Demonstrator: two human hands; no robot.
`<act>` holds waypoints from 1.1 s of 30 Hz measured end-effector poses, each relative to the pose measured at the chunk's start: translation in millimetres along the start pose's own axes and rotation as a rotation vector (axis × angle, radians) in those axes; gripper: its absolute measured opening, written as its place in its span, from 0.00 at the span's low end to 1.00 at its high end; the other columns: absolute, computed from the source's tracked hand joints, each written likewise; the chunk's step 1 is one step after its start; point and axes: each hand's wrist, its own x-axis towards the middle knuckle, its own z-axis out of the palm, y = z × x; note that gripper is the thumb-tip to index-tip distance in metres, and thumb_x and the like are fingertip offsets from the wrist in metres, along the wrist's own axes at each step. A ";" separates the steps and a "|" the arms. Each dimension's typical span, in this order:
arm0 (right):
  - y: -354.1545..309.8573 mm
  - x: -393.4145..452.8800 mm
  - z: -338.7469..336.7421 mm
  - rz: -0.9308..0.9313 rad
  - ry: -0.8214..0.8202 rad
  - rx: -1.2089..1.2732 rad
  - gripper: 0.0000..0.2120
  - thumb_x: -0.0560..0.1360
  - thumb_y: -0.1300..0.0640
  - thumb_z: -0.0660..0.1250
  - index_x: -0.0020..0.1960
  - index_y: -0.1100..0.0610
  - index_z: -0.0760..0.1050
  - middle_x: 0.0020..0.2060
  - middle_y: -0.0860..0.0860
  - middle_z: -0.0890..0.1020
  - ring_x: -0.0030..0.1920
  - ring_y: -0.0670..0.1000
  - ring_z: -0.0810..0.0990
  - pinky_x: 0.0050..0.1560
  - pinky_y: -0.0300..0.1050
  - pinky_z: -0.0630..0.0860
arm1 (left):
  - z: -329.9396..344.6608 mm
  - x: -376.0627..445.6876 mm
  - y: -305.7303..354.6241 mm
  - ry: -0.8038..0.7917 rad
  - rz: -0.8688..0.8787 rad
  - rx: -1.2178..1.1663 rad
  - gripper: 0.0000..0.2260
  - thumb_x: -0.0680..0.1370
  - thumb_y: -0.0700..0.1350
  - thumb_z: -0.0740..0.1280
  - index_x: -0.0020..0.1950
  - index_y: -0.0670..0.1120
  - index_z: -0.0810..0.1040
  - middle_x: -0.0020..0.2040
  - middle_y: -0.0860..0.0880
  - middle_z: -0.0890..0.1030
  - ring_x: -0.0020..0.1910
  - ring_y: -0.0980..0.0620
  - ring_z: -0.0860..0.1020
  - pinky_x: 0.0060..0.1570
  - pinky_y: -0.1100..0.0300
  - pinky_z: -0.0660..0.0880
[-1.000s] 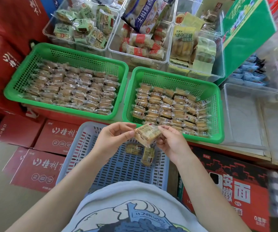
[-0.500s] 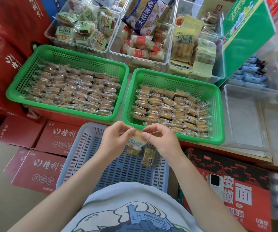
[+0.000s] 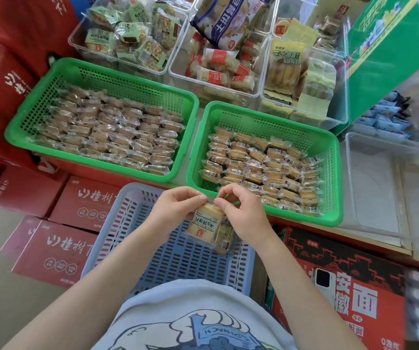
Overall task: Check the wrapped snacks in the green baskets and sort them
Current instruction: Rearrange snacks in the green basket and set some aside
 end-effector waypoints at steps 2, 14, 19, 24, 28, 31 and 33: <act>-1.0 5.3 -4.3 0.033 -0.105 -0.030 0.08 0.77 0.52 0.72 0.53 0.51 0.77 0.47 0.50 0.79 0.46 0.50 0.78 0.48 0.50 0.79 | -3.8 5.3 -0.6 0.006 0.034 -0.005 0.03 0.77 0.40 0.73 0.46 0.41 0.85 0.39 0.47 0.86 0.38 0.54 0.83 0.39 0.63 0.78; 13.0 49.6 -6.5 0.045 0.134 -0.131 0.10 0.76 0.58 0.72 0.55 0.49 0.75 0.48 0.43 0.79 0.49 0.37 0.76 0.45 0.30 0.73 | -31.5 51.3 -34.8 -0.027 0.330 1.106 0.29 0.84 0.53 0.61 0.83 0.48 0.55 0.83 0.53 0.54 0.81 0.53 0.52 0.79 0.55 0.54; 23.9 76.9 7.5 0.095 -0.052 -0.330 0.14 0.77 0.58 0.72 0.58 0.51 0.70 0.50 0.47 0.78 0.50 0.49 0.78 0.47 0.42 0.73 | -29.7 57.6 -57.2 -0.053 0.344 1.255 0.32 0.85 0.53 0.59 0.83 0.47 0.47 0.83 0.52 0.42 0.82 0.51 0.46 0.80 0.52 0.52; 29.7 87.4 15.7 0.056 -0.127 -0.470 0.14 0.77 0.56 0.71 0.58 0.51 0.70 0.52 0.48 0.74 0.51 0.51 0.74 0.49 0.46 0.71 | -34.0 59.4 -65.3 -0.042 0.363 1.230 0.32 0.83 0.50 0.61 0.83 0.48 0.49 0.82 0.54 0.43 0.82 0.49 0.50 0.77 0.48 0.61; 38.6 92.7 15.1 0.044 -0.171 -0.551 0.13 0.80 0.55 0.68 0.64 0.54 0.76 0.54 0.50 0.73 0.52 0.51 0.75 0.50 0.44 0.70 | -34.7 58.4 -66.6 -0.034 0.382 1.188 0.31 0.82 0.46 0.63 0.83 0.47 0.53 0.82 0.53 0.46 0.82 0.46 0.54 0.73 0.46 0.67; 41.1 99.2 18.9 0.010 -0.178 -0.611 0.11 0.80 0.56 0.67 0.63 0.55 0.77 0.53 0.51 0.76 0.51 0.50 0.74 0.48 0.43 0.68 | -32.1 58.2 -68.3 -0.017 0.397 1.173 0.31 0.81 0.45 0.64 0.82 0.44 0.57 0.82 0.51 0.50 0.81 0.45 0.57 0.70 0.44 0.69; 42.6 105.6 24.9 -0.013 -0.168 -0.635 0.07 0.79 0.58 0.68 0.57 0.56 0.77 0.49 0.50 0.77 0.51 0.52 0.75 0.46 0.44 0.67 | -29.4 58.3 -68.2 -0.014 0.387 1.170 0.31 0.81 0.44 0.63 0.82 0.44 0.56 0.82 0.51 0.48 0.81 0.45 0.56 0.72 0.44 0.68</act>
